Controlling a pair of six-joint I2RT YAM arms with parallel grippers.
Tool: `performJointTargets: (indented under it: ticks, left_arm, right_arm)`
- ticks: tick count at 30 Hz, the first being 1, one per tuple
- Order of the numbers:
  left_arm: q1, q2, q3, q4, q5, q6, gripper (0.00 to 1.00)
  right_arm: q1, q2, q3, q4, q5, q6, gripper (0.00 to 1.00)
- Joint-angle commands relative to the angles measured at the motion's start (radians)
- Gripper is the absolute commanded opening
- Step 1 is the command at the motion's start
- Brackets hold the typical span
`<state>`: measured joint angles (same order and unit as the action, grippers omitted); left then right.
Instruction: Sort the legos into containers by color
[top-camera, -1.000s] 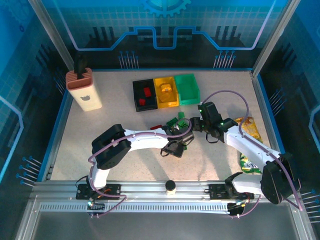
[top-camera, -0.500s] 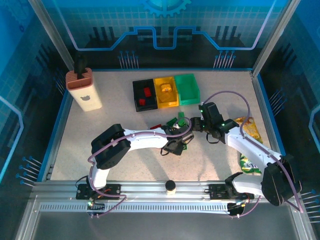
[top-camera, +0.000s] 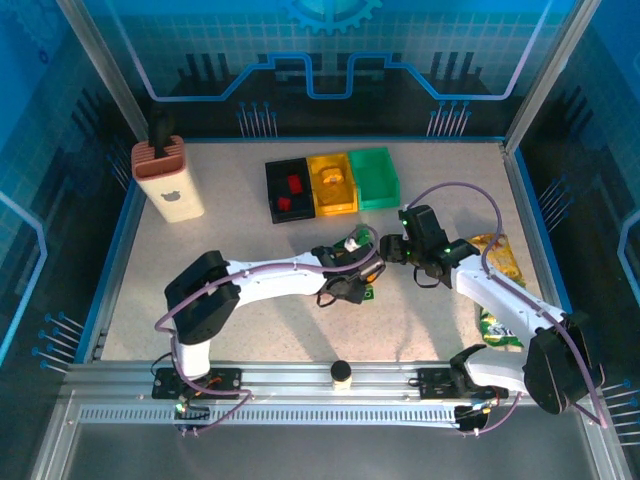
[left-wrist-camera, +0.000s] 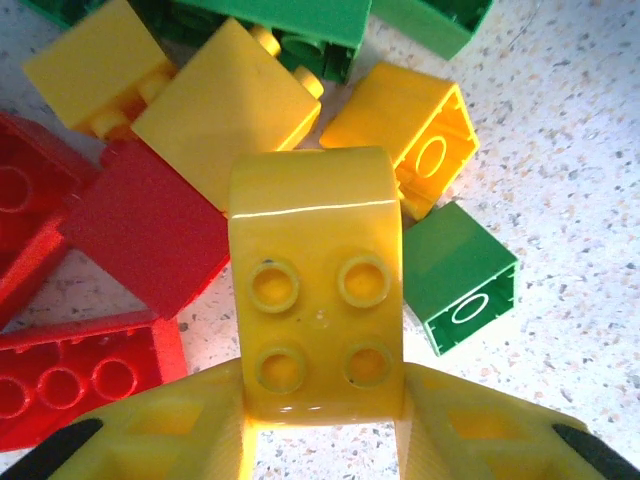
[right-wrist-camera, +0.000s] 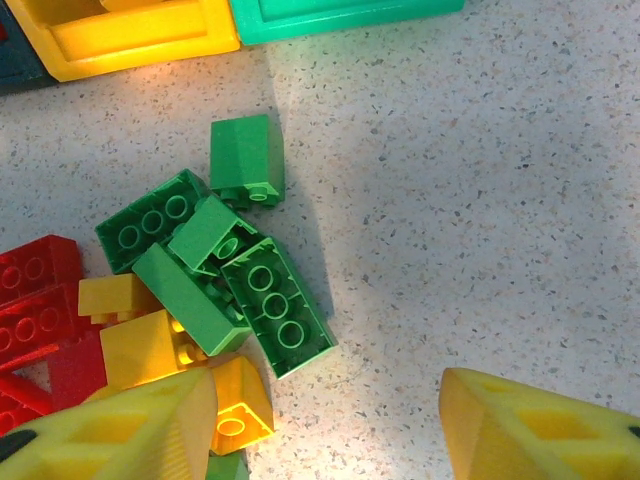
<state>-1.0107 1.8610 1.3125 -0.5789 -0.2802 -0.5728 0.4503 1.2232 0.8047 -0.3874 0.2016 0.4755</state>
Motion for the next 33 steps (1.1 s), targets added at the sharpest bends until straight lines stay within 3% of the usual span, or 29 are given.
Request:
performJointTargets:
  ticks: [1,7,16,23,30,32,33]
  left_arm:
    - [0.024,-0.050,-0.009,-0.038,-0.034,0.033,0.38]
    - [0.103,-0.078,0.027,-0.032,-0.038,0.086,0.38]
    - [0.300,-0.008,0.208,-0.019,-0.012,0.183,0.38]
    - [0.411,0.147,0.451,-0.062,0.003,0.251,0.37]
    - [0.488,0.377,0.819,-0.169,-0.007,0.304,0.37]
    - [0.501,0.415,0.895,-0.182,0.003,0.315,0.44]
    - [0.505,0.431,0.940,-0.205,0.001,0.315,0.54]
  right_arm:
    - [-0.016,-0.025,-0.012,0.010,0.007,0.020,0.61]
    - [-0.022,-0.041,-0.015,0.002,0.012,0.019,0.61]
    - [-0.024,-0.054,-0.023,-0.006,-0.020,0.031,0.61]
    - [-0.022,-0.083,-0.040,-0.016,-0.033,0.037,0.61]
    - [-0.015,-0.091,-0.041,-0.022,-0.058,0.035,0.62]
    - [-0.010,-0.096,-0.040,-0.024,-0.061,0.035,0.63]
    - [-0.007,-0.099,-0.039,-0.026,-0.064,0.034,0.64]
